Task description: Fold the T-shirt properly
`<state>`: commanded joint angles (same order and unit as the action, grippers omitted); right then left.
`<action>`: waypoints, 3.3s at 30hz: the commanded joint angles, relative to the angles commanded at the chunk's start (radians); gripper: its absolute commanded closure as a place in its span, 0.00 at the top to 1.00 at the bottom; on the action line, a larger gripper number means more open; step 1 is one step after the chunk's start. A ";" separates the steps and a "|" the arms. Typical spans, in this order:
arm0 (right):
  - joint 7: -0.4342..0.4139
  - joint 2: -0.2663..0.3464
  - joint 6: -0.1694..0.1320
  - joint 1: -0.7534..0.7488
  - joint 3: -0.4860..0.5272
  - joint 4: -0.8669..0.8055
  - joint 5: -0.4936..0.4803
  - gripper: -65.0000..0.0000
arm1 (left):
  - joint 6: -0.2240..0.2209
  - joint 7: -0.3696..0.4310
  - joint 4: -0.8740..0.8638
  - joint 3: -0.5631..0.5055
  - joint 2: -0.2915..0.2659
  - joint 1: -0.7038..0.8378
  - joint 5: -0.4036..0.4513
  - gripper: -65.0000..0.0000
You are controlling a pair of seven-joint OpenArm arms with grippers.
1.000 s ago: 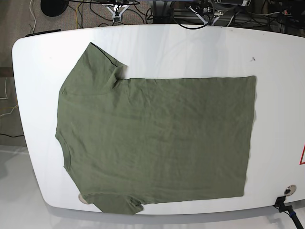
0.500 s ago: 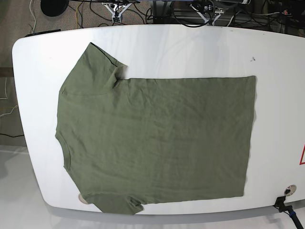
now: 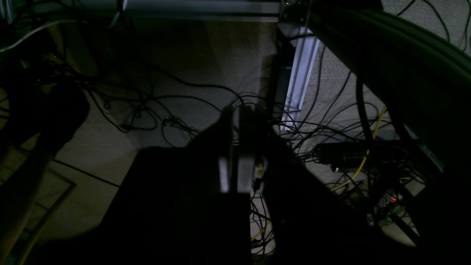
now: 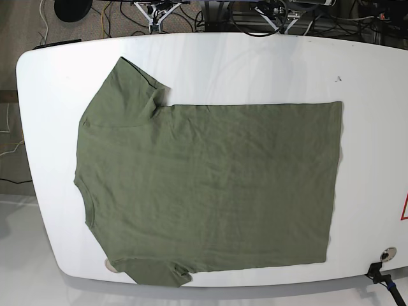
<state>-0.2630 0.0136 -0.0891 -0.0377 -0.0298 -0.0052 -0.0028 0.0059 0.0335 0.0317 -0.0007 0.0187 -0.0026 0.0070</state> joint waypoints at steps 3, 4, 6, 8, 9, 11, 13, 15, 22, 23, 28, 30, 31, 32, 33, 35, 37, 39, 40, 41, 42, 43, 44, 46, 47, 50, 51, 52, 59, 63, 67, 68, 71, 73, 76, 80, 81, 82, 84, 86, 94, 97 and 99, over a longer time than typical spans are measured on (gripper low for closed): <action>0.001 0.001 0.000 0.001 0.002 -0.002 0.001 0.02 | -0.001 -0.001 0.006 0.002 0.003 0.001 0.002 0.02; 0.004 0.001 0.003 0.001 0.001 -0.001 0.002 0.02 | -0.001 0.003 0.007 0.001 0.004 0.003 0.005 0.02; 0.000 0.002 -0.007 -0.002 0.003 -0.009 0.002 0.03 | 0.000 0.003 0.011 -0.008 0.005 0.002 -0.003 0.01; 0.001 0.003 -0.004 -0.004 0.002 -0.009 -0.001 0.02 | -0.003 -0.004 0.005 -0.008 0.007 0.000 0.003 0.01; 0.005 0.005 -0.005 -0.003 0.003 -0.010 -0.005 0.02 | -0.002 -0.006 0.006 -0.008 0.007 -0.001 0.003 0.01; 0.007 0.006 -0.005 -0.003 0.003 -0.006 -0.001 0.02 | -0.004 -0.003 0.002 -0.005 0.005 0.002 0.006 0.01; 0.011 0.004 -0.004 -0.004 0.001 -0.008 -0.001 0.02 | -0.004 -0.007 0.007 -0.005 0.007 0.003 -0.001 0.01; 0.010 0.004 -0.005 -0.004 0.000 -0.009 0.003 0.02 | -0.001 -0.008 0.010 -0.004 0.007 0.001 -0.003 0.01; 0.010 0.005 -0.003 -0.004 0.001 -0.002 0.004 0.02 | -0.005 -0.011 0.010 -0.005 0.007 0.002 -0.003 0.01; 0.009 0.004 -0.001 -0.002 0.001 -0.005 0.004 0.02 | -0.002 -0.009 0.009 -0.005 0.006 0.002 0.000 0.01; 0.006 0.004 -0.001 -0.002 0.002 0.001 0.009 0.02 | -0.006 -0.007 0.006 -0.003 0.009 -0.001 -0.002 0.01; 0.011 0.008 -0.001 -0.005 0.005 -0.002 0.009 0.02 | -0.005 -0.011 0.009 -0.006 0.008 0.001 -0.001 0.01; 0.012 0.007 -0.002 -0.003 0.004 -0.002 0.009 0.02 | -0.002 -0.009 0.006 -0.005 0.009 0.001 -0.001 0.00; 0.011 0.007 0.000 -0.003 0.003 0.000 0.008 0.02 | -0.001 -0.011 0.008 -0.005 0.009 0.001 -0.003 0.00; 0.008 0.007 -0.001 -0.002 0.003 -0.003 0.010 0.02 | -0.005 -0.014 0.009 -0.007 0.010 0.002 -0.005 0.00; 0.008 0.007 -0.001 -0.006 0.002 -0.001 0.010 0.02 | -0.002 -0.005 0.006 -0.006 0.011 0.002 0.000 0.01; -0.002 0.011 -0.008 -0.003 0.003 -0.011 -0.001 0.03 | -0.001 0.003 0.010 -0.002 0.012 0.005 -0.006 0.01; 0.002 0.013 -0.009 -0.006 0.003 -0.013 -0.001 0.03 | -0.001 0.001 0.016 -0.005 0.014 0.007 -0.006 0.01; 0.002 0.012 -0.009 -0.006 0.003 -0.009 0.000 0.03 | -0.002 0.004 0.015 -0.001 0.014 0.010 -0.007 0.01; 0.001 0.012 -0.006 -0.006 0.002 -0.008 -0.001 0.03 | -0.004 0.004 0.009 -0.003 0.015 0.009 -0.005 0.01; 0.004 0.014 -0.007 -0.007 0.006 -0.010 -0.001 0.03 | -0.004 0.001 0.011 -0.003 0.015 0.010 -0.005 0.01; 0.003 0.012 -0.007 -0.007 0.004 -0.008 -0.001 0.03 | -0.001 0.000 0.012 0.000 0.013 0.007 -0.007 0.01; 0.004 0.014 -0.005 -0.005 0.002 -0.011 -0.001 0.03 | -0.002 -0.001 0.015 -0.002 0.016 0.005 -0.009 0.01; 0.002 0.013 -0.006 -0.005 0.003 -0.006 -0.004 0.03 | -0.004 0.001 0.011 -0.002 0.014 0.007 -0.005 0.01; 0.005 0.016 -0.008 -0.009 0.006 -0.008 -0.003 0.02 | -0.001 0.001 0.012 -0.002 0.014 0.007 -0.004 0.01; 0.005 0.015 -0.005 -0.007 0.005 -0.006 -0.003 0.03 | 0.000 0.000 0.010 0.001 0.016 0.009 -0.006 0.01; 0.003 0.016 -0.005 -0.007 0.006 -0.006 -0.003 0.03 | -0.002 -0.001 0.009 0.001 0.018 0.008 -0.005 0.01; 0.005 0.015 -0.006 -0.005 0.007 -0.006 -0.004 0.03 | -0.003 0.002 0.011 0.000 0.017 0.008 -0.006 0.01; 0.005 0.017 -0.009 -0.010 0.007 -0.006 -0.003 0.03 | -0.002 0.005 0.007 -0.002 0.019 0.011 -0.004 0.01; 0.006 0.018 -0.008 -0.010 0.006 -0.004 -0.003 0.03 | 0.000 0.005 0.011 -0.002 0.019 0.013 -0.006 0.01; -0.012 0.025 -0.014 -0.013 0.001 -0.031 -0.006 0.03 | -0.009 0.018 0.013 -0.009 0.020 0.014 -0.006 0.00; -0.014 0.033 -0.015 -0.019 0.003 -0.036 -0.005 0.03 | -0.010 0.019 0.011 -0.010 0.020 0.015 -0.001 0.00; -0.028 0.047 -0.012 -0.035 0.004 -0.052 -0.003 0.03 | -0.011 0.018 0.014 -0.008 0.022 0.018 -0.003 0.00; -0.023 0.057 -0.013 -0.044 0.003 -0.064 -0.005 0.03 | -0.009 0.013 0.018 -0.008 0.023 0.024 -0.006 0.00; -0.016 0.072 -0.013 -0.057 0.002 -0.079 -0.006 0.03 | -0.010 0.013 0.021 -0.006 0.022 0.029 -0.004 0.00; -0.004 0.089 -0.015 -0.067 0.005 -0.084 -0.011 0.03 | -0.012 0.013 0.024 -0.011 0.020 0.039 -0.003 0.00; -0.002 0.092 -0.016 -0.068 0.005 -0.082 -0.011 0.03 | -0.012 0.012 0.019 -0.006 0.022 0.043 0.001 0.00; 0.002 0.091 -0.016 -0.071 0.004 -0.080 -0.011 0.03 | -0.012 0.013 0.023 -0.006 0.020 0.049 -0.004 0.00; 0.008 0.093 -0.016 -0.066 0.005 -0.077 -0.011 0.03 | -0.012 0.016 0.031 -0.007 0.021 0.056 -0.003 0.00; 0.012 0.089 -0.017 -0.066 0.004 -0.068 -0.010 0.03 | -0.014 0.017 0.044 -0.008 0.025 0.066 0.000 0.00; 0.012 0.078 -0.014 -0.069 0.004 -0.067 -0.013 0.00 | -0.011 0.018 0.162 -0.016 0.086 0.142 -0.010 0.00; -0.006 0.081 -0.021 -0.073 0.008 -0.074 -0.006 0.00 | -0.015 0.033 0.159 -0.017 0.088 0.140 -0.001 0.00; -0.013 0.086 -0.021 -0.084 0.009 -0.076 -0.007 0.00 | -0.016 0.040 0.164 -0.015 0.090 0.143 -0.001 0.00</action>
<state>-0.2757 0.0995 -0.1096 -0.1213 -0.0210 -0.0809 -0.0097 -0.0101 0.0734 0.1961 -0.0155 0.1091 0.1400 0.0063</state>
